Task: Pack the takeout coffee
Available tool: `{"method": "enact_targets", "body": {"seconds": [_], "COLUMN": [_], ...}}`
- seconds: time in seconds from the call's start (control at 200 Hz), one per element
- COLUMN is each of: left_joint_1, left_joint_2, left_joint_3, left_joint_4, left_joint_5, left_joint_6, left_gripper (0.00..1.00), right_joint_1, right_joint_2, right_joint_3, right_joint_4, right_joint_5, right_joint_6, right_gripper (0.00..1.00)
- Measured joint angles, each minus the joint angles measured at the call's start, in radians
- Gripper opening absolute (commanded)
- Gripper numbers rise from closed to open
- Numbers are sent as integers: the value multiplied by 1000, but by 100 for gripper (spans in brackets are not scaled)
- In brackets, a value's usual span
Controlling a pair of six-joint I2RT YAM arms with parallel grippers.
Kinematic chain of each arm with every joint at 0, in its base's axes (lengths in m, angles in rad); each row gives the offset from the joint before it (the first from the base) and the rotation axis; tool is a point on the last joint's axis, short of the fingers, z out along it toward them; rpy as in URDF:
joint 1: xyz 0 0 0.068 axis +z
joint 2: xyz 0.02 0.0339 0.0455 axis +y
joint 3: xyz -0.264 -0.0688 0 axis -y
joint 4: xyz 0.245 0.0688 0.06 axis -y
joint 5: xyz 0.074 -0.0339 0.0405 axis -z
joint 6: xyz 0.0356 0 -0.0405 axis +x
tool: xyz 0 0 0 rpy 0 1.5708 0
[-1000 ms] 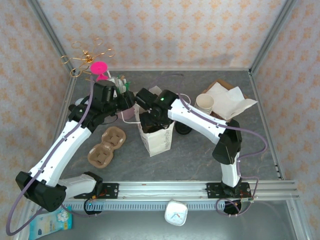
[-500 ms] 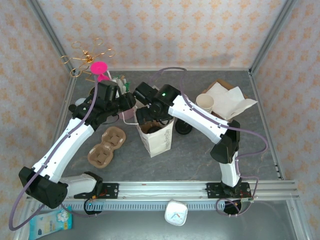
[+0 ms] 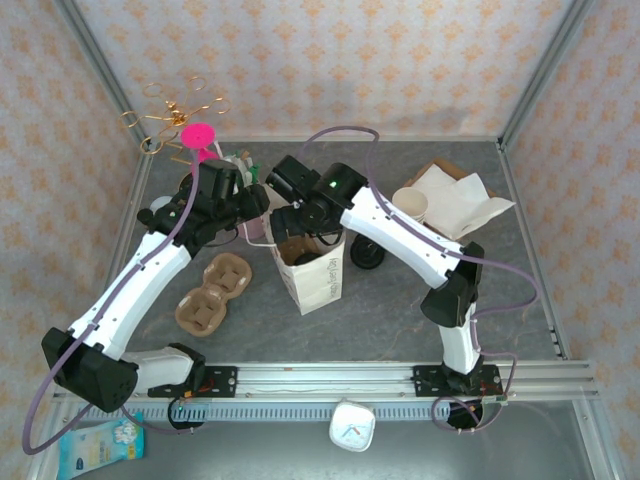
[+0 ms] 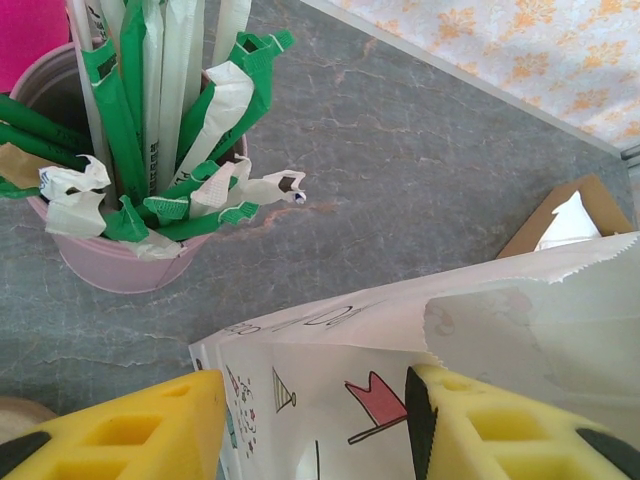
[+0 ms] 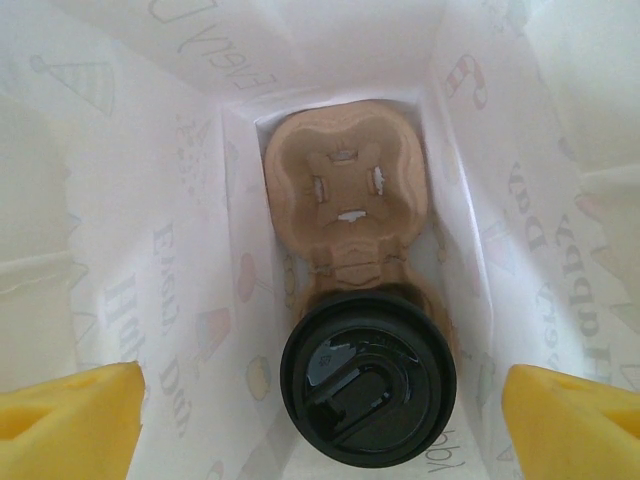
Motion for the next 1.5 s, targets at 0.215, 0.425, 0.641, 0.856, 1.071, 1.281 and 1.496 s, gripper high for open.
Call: {"method": "enact_targets", "body": {"seconds": [0.215,0.425,0.641,0.856,1.071,1.281,1.496], "left_joint_1": [0,0,0,0,12,23,61], "left_joint_2": [0,0,1,1,1,-11,-44], "left_joint_3": [11,38,72,134,205,258,264], "left_joint_4": [-3,-7,-29,-50,-78,-108,-156], "left_joint_5": [-2,-2,-4,-16,-26,-69,-144], "left_joint_6": [0,0,8,24,58,96,140], "left_gripper": [49,50,50,52,56,56,57], "right_joint_1": [-13,-25,-26,-26,-26,-26,-26], "right_joint_2": [-22,-64,-83,-84,-86,-126,-195], "right_joint_3": [10,48,106,122,133,104,9], "right_joint_4": [0,0,0,0,17,87,214], "right_joint_5": [0,-1,-2,-12,-25,-24,-43], "right_joint_6": [0,0,0,-1,-10,-35,-72], "right_gripper": [84,82,79,78,77,77,77]}}
